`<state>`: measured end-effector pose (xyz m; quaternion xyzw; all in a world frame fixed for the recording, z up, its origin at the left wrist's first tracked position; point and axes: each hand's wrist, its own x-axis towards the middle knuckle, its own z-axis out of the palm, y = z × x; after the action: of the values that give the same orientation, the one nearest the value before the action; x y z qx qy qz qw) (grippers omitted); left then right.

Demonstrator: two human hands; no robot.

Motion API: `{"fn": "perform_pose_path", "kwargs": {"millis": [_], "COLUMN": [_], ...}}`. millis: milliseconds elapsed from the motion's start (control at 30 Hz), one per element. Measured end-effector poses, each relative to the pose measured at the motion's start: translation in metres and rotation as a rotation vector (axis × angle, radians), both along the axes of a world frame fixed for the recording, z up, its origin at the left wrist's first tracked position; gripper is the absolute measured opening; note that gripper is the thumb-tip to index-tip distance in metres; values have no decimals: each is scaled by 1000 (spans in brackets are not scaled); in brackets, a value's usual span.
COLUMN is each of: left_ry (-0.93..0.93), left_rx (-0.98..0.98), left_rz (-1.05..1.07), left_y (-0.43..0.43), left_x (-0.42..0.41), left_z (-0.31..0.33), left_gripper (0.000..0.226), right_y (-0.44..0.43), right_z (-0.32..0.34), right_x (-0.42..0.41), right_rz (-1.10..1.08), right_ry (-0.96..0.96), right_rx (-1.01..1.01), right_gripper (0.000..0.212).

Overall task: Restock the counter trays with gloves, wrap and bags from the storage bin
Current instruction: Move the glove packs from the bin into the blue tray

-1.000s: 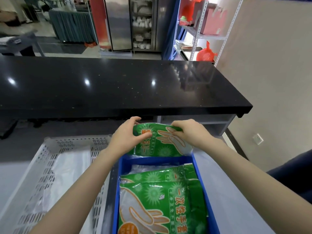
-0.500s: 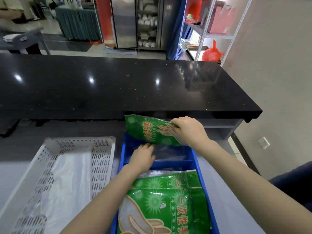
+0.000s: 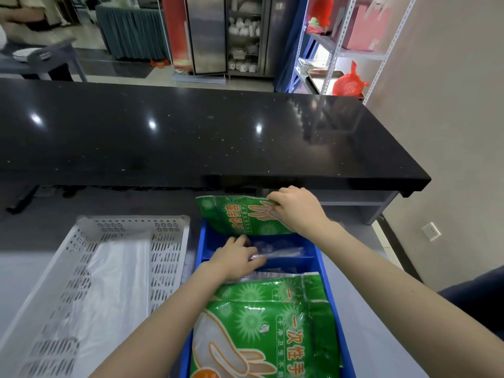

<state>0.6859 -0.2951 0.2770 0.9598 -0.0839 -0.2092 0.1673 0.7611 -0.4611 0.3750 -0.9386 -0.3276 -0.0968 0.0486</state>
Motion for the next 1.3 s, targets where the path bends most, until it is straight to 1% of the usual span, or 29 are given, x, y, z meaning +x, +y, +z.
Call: {"fn": "perform_pose_path", "kwargs": {"millis": [67,167,200,300,333,367,467,533,633,667,700,733,833,900,967,1000,1100,1167,1233,1300], "left_ry": [22,7,-12,-154,-215,-275,-416,-464,-488,-494,-504,-514,-532,-531,-523,-519,-514,-504,-494,-500], "left_rx": [-11,-12,-18,-40,-41,-31,19,-10,-41,-41,-40,-39,-41,-44,-53,-52,-32,-17,-18,-26], "left_rz": [-31,-83,-95,-98,-102,-116,-172,-163,-145,-141,-138,-137,-124,-111,-103,-103,-110,-110,-110,-111], "left_y": [3,7,9,12,13,13,16,21,27,27,27,26,23,23,23,23,24,23,22,22], "left_x": [0,-3,-4,-10,-12,-14,-21,-25,-29,-29,-30,-30,-28,-27,-26,-26,-27,-27,-29,-31], "left_z": [5,14,17,25,28,30,35,36,40,41,42,43,42,41,39,39,38,37,36,36], "left_gripper": [41,15,13,28,35,39,44,45,49,49,49,48,45,44,44,44,42,40,40,39], "right_y": [1,1,2,4,5,7,12,12,10,9,9,9,9,9,7,6,5,6,7,6], "right_z": [2,7,8,12,12,10,-5,-14,-19,-22,-25,-29,-46,-55,-62,-66,-76,-78,-76,-72], "right_x": [2,3,3,2,1,-1,-7,-6,-2,-2,-2,-2,-8,-15,-21,-22,-23,-20,-20,-20], "right_rz": [0,1,-2,-40,-49,-46,-30,-47,-24,-20,-31,-56,-150,-93,12,36,-19,-29,-19,-29], "right_ry": [35,77,96,249,311,351,373,463,656,673,649,578,274,130,48,74,323,452,534,569], "right_rx": [-2,-4,10,79,67,26,-105,-81,-51,-40,-27,-26,-58,32,109,102,-67,-137,-139,-85], "right_gripper": [29,31,31,26,26,28,31,30,24,23,22,23,40,45,39,36,38,40,41,40]}}
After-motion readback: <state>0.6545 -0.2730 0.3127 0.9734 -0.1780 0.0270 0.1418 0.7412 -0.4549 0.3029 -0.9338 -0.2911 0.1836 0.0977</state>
